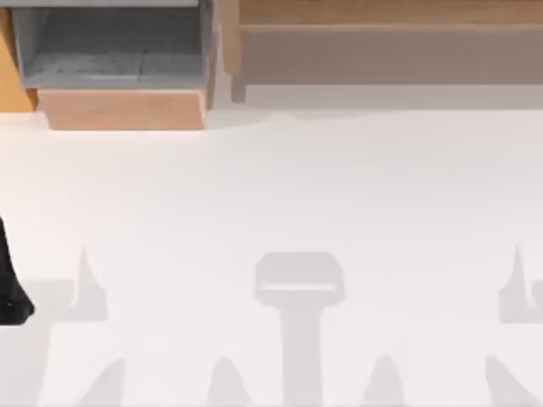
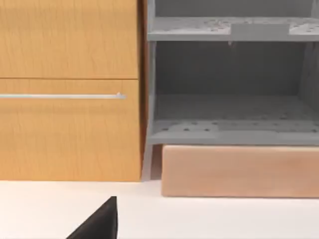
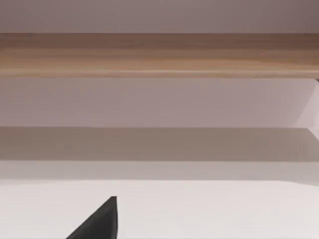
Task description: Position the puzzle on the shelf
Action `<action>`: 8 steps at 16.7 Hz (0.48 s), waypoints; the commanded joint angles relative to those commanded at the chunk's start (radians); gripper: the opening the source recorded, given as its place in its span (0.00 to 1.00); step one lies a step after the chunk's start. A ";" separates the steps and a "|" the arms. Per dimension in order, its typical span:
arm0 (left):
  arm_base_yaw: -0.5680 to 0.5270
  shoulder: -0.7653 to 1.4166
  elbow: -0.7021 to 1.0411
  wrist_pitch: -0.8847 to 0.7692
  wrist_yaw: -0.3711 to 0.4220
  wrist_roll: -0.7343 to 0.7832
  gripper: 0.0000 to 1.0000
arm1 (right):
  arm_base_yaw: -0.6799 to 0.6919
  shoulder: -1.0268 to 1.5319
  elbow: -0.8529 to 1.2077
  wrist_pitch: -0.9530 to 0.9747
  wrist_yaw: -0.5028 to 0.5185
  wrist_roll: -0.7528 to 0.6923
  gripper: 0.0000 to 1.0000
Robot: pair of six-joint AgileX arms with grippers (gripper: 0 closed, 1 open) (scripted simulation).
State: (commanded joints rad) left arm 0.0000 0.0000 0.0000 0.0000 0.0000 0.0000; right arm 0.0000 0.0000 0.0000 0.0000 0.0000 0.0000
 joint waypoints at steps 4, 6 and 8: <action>0.008 0.029 0.012 0.013 0.003 0.020 1.00 | 0.000 0.000 0.000 0.000 0.000 0.000 1.00; 0.024 0.097 0.041 0.044 0.013 0.067 1.00 | 0.000 0.000 0.000 0.000 0.000 0.000 1.00; 0.047 0.201 0.087 0.093 0.030 0.139 1.00 | 0.000 0.000 0.000 0.000 0.000 0.000 1.00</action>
State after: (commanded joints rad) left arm 0.0468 0.2008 0.0867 0.0934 0.0296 0.1392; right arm 0.0000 0.0000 0.0000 0.0000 0.0000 0.0000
